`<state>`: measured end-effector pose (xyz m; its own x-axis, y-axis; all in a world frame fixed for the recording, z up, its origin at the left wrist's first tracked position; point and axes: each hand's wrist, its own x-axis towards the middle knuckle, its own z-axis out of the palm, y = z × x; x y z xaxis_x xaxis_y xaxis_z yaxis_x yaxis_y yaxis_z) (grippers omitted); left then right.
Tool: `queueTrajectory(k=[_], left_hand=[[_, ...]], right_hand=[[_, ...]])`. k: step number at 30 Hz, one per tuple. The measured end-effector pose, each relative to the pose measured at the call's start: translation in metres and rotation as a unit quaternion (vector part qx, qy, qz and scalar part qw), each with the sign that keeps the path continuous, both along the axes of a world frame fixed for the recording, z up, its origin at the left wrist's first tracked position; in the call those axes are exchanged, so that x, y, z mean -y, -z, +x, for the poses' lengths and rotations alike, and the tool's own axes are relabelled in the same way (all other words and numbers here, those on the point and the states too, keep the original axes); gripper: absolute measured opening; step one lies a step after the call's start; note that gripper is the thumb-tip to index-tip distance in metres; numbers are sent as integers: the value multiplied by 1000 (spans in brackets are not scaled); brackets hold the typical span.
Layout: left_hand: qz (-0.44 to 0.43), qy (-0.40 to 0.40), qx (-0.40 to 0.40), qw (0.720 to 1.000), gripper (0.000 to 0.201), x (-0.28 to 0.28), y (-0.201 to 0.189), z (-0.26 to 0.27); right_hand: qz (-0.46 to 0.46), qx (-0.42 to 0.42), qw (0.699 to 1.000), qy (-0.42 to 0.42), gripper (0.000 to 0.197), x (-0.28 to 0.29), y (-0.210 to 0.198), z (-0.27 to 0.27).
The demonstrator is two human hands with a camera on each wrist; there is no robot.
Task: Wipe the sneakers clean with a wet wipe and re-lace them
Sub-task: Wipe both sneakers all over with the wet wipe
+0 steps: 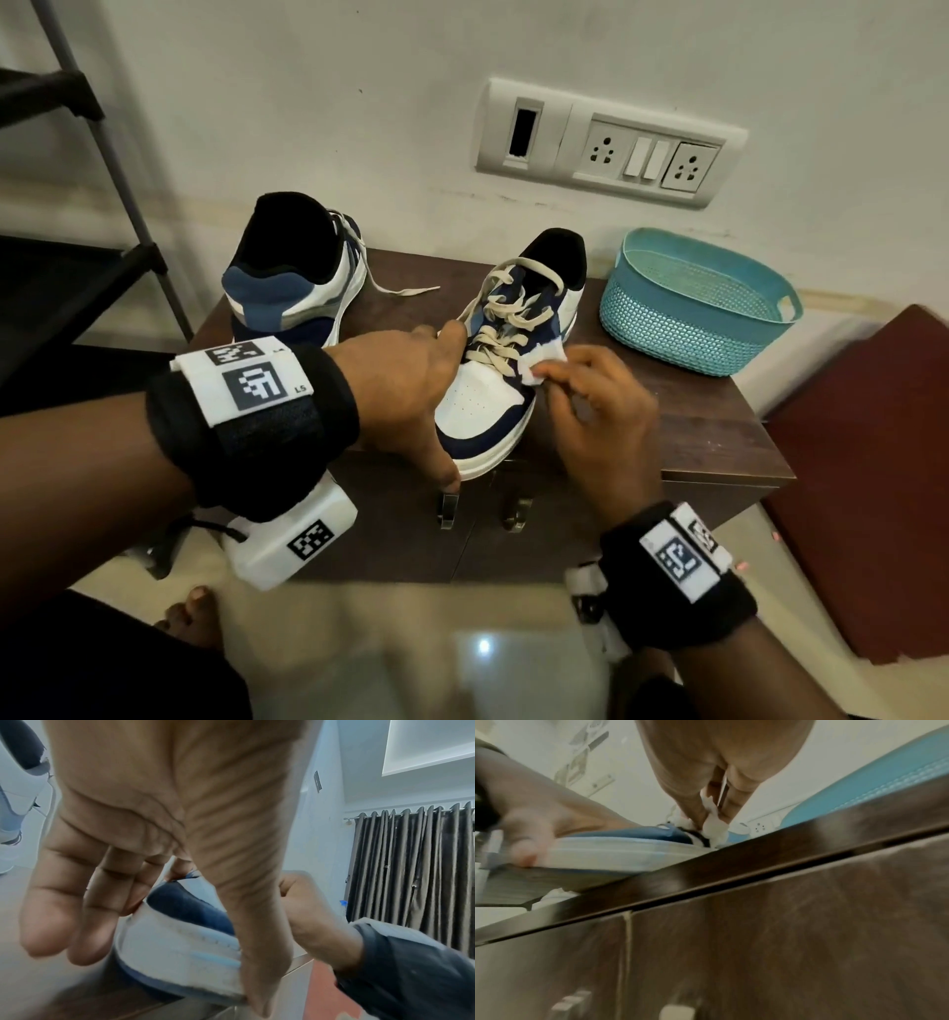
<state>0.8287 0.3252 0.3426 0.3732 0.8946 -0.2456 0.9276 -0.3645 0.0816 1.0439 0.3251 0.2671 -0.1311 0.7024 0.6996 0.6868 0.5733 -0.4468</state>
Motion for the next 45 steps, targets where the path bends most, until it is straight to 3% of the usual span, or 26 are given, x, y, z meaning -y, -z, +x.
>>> queueTrajectory(k=[3,7,13,16,19,22,26,30,33,38,43,45], left_hand=[[0,-2,-8,1000,119,1,-1,0],[-3,-4,-8,1000,118,1,-1,1],[-6,1,-8,1000,118,-1,0,1],[-8,2,-8,1000,118,-1,0,1],[-11,0,-4,1000,121,-1,-2,1],[-3,-1,-4,1000,120,-1,-2,0],[-10,-1,-2,1000,120,-1,0,0],[-9,-3,5,1000,120,-1,-1,0],[-7,-4,0,1000,118,0,-1,-1],[-20,-7,3,1000,120,-2,0,0],[-17,-3,0,1000,118,-2,-1,0],[-12,-2,-2,1000,117,-1,-1,1]], right_hand=[[-50,-79,995,43,24,-31,-18,15],[-111,-178,977,21,22,-25,-18,6],[-117,-137,981,-71,18,15,-3,-1],[-75,-156,984,-46,23,1,-15,11],[-58,-118,990,-51,19,-5,-16,1],[-68,-60,993,-75,23,12,-4,-9],[-107,-58,982,-145,28,25,-12,4],[-102,-59,990,-77,35,10,-14,4],[-67,-38,996,-55,25,25,0,-7],[-80,-9,987,-142,23,59,12,-2],[-36,-49,997,-49,24,28,-5,-1],[-30,-21,998,-44,23,31,-2,-16]])
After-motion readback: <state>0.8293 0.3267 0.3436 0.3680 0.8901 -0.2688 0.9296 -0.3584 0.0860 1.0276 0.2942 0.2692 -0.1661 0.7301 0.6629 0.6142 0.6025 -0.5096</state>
